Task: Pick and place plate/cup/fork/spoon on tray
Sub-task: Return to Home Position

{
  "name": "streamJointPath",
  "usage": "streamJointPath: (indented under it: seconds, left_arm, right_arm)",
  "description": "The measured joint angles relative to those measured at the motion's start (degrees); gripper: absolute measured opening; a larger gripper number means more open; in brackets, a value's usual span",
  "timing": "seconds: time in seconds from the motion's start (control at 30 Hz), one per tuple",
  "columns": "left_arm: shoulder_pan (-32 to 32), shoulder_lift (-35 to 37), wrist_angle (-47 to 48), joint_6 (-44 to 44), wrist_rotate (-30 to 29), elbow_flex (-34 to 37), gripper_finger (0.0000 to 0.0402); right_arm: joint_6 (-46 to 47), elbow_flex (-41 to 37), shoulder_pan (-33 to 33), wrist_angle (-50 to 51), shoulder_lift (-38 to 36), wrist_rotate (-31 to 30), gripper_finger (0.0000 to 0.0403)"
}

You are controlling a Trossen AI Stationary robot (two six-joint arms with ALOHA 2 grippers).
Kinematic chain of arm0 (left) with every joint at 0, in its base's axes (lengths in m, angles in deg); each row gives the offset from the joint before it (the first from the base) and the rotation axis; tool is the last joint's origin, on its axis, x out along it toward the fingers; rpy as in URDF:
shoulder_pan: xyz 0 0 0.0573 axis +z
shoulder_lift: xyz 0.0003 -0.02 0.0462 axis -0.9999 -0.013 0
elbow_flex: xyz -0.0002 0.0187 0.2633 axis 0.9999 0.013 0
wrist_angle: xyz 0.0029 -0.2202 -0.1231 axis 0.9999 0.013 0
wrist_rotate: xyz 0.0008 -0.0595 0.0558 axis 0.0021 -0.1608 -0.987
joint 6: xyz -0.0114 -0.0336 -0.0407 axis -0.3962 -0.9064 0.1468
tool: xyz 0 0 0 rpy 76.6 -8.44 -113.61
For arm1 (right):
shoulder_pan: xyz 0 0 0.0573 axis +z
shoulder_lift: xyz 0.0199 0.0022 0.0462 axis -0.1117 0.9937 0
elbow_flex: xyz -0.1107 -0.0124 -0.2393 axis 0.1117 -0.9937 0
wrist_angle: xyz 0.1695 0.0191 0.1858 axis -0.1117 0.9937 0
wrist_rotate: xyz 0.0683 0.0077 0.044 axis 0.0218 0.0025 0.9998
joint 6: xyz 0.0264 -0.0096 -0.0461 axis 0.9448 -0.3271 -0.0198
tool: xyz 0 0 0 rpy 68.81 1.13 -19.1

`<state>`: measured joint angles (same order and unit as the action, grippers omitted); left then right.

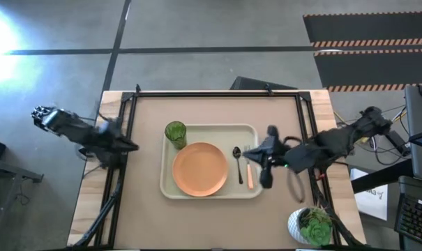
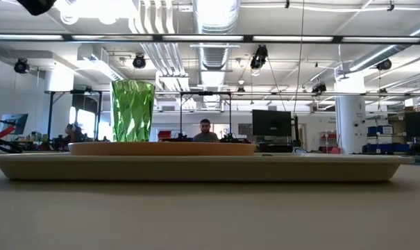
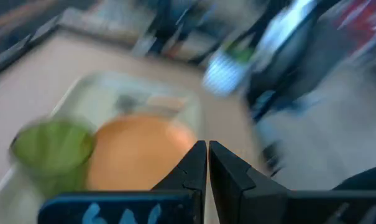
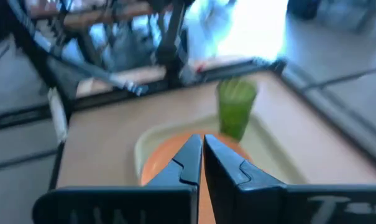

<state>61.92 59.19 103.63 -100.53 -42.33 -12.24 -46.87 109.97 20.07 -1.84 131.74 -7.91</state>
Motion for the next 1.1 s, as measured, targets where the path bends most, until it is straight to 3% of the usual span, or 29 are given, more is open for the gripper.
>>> streamJointPath:
  seconds: [0.1,0.3,0.4,0.5,0.57,0.63,0.83,1.0,1.1]
  left_arm:
    - [0.0,6.8,-6.0,3.6,3.1,2.8,0.0]
    - [0.0,17.5,-13.9,2.9,3.9,7.4,0.0]
    - [0.0,20.8,-19.1,0.5,4.7,10.0,0.0]
    - [0.0,23.0,-21.4,-5.3,5.2,11.2,0.0]
    - [0.0,23.8,-21.0,-7.8,6.4,12.0,0.0]
    - [0.0,24.4,-20.6,-4.0,12.1,12.8,0.0]
    - [0.0,25.2,-20.1,10.4,39.9,16.0,0.0]
    - [0.0,26.6,-20.3,11.6,41.8,17.3,0.0]
    - [0.0,26.6,-20.5,11.3,41.8,17.8,0.0]
  right_arm:
    - [-3.6,0.0,0.3,-2.2,-3.2,-4.7,0.0009]
    - [-4.9,0.7,0.3,-2.1,-8.6,-5.5,0.0008]
    - [3.5,0.7,0.3,-2.1,-11.0,-4.2,0.0009]
    - [5.6,0.7,0.3,-1.9,-12.3,-3.3,0.0009]
    - [0.3,0.6,0.2,-1.1,-12.7,2.5,0.0009]
    - [-6.0,0.5,0.2,-1.9,-12.8,10.9,0.0009]
    - [-11.5,-0.1,0.2,-6.6,-15.2,27.0,0.0009]
    - [-17.1,-4.8,0.2,-10.7,-20.4,39.0,0.0009]
    - [-15.9,-9.7,0.2,-13.2,-25.5,38.4,0.0009]
